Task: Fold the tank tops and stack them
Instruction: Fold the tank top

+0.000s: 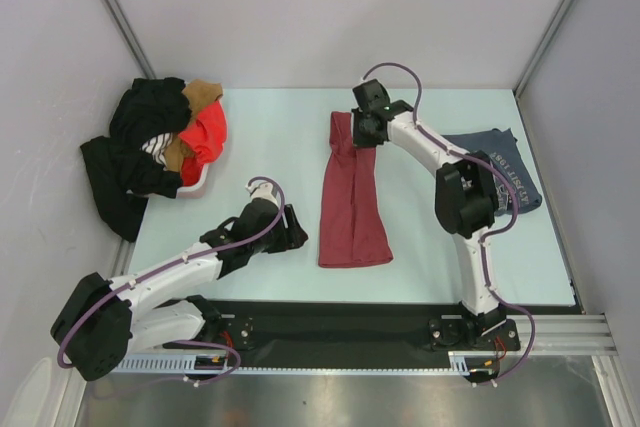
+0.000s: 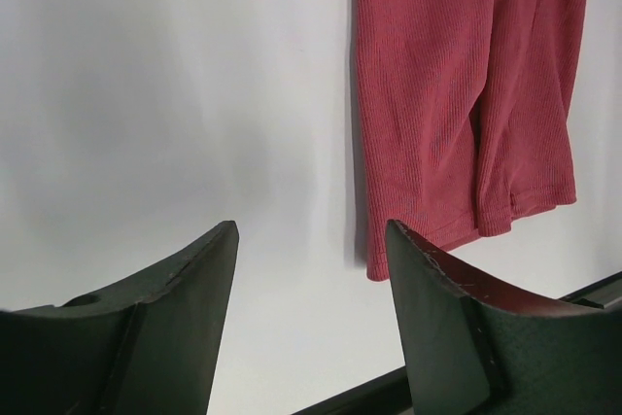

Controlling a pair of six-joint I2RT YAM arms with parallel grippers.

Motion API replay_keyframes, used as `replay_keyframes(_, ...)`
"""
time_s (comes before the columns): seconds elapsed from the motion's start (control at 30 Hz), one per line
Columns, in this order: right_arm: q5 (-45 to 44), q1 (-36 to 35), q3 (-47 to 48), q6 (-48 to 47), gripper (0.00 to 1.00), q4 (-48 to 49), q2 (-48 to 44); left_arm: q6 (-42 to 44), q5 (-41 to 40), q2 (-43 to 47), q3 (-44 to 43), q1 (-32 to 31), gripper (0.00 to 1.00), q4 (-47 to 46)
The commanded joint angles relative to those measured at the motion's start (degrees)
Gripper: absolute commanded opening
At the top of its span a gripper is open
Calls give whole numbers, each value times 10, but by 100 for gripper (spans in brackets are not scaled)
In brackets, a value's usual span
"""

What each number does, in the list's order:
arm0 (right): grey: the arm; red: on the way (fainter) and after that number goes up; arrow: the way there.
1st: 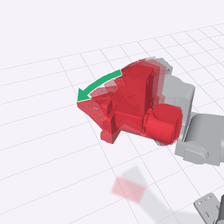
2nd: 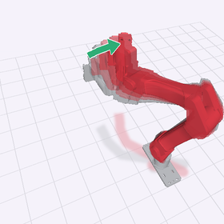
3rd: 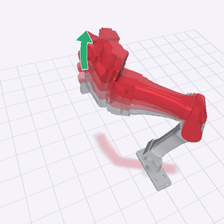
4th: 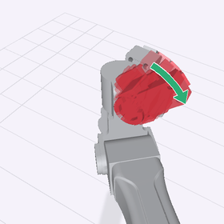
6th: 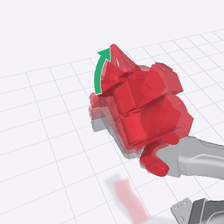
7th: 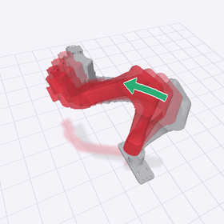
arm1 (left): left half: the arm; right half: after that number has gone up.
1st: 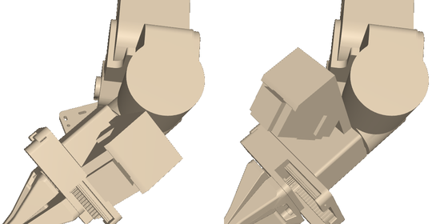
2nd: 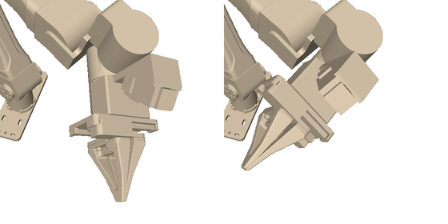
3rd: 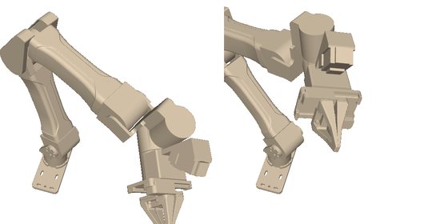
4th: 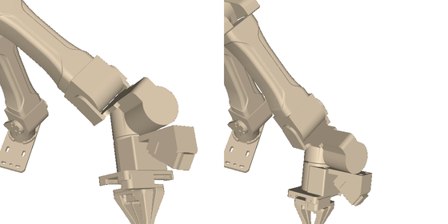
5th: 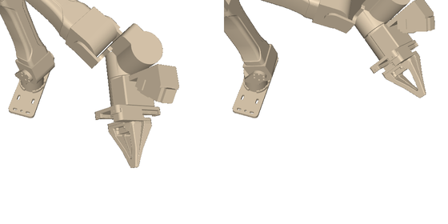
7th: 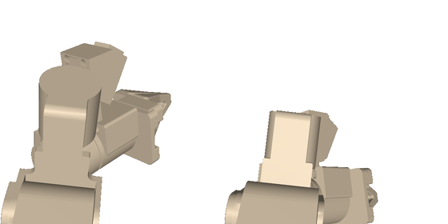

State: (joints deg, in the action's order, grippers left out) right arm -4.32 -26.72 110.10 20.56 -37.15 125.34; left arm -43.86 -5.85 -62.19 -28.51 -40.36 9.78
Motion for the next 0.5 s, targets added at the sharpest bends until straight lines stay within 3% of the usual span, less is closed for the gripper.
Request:
replay_keyframes(0.0, -10, -3, 26, 12, 0, -3, 24, 14, 7, 2, 0, 2, 68, -6)
replay_keyframes(0.47, -15, -6, 75, 24, 0, -2, 101, 18, 2, -9, -30, -33, 68, 8)
